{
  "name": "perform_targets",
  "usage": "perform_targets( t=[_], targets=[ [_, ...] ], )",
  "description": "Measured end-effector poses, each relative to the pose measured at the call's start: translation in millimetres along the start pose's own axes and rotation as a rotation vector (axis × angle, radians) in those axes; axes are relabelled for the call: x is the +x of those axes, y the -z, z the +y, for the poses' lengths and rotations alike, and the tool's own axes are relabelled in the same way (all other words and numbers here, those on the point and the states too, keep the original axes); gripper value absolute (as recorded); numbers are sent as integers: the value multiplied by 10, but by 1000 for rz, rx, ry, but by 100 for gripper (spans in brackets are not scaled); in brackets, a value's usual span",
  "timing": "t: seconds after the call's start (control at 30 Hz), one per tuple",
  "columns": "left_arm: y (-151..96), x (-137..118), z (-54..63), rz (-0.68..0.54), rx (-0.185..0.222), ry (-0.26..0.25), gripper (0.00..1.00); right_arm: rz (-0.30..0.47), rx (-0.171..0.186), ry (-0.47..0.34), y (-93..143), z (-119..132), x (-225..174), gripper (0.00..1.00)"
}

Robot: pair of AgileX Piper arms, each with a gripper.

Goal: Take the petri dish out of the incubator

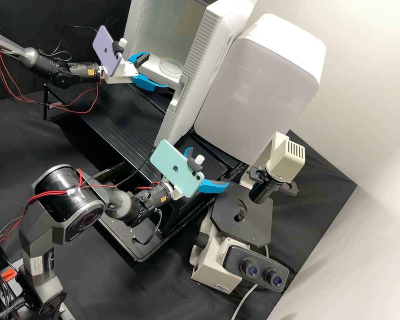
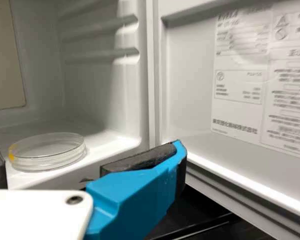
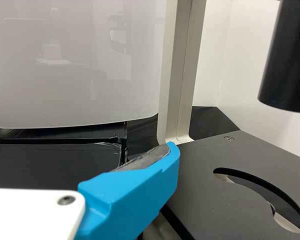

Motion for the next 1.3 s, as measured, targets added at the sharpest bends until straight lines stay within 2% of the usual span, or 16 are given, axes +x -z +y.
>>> perform_targets(
  t=[0.1, 0.4, 0.63, 0.77, 1.07, 1.3],
  targets=[
    [12, 98, -21, 12, 0, 21, 100, 0, 0, 0, 0, 0, 0, 100],
    [70, 355, 3, 81, -22, 25, 100, 0, 0, 0, 0, 0, 0, 100],
    [181, 504, -8, 173, 20, 35, 100, 0, 0, 0, 0, 0, 0, 100],
    [246, 562, 19, 210, 12, 36, 100, 0, 0, 0, 0, 0, 0, 100],
    [274, 666, 46, 236, 26, 45, 100, 0, 0, 0, 0, 0, 0, 100],
    [261, 725, 100, 249, 10, 38, 100, 0, 0, 0, 0, 0, 0, 100]
  ],
)
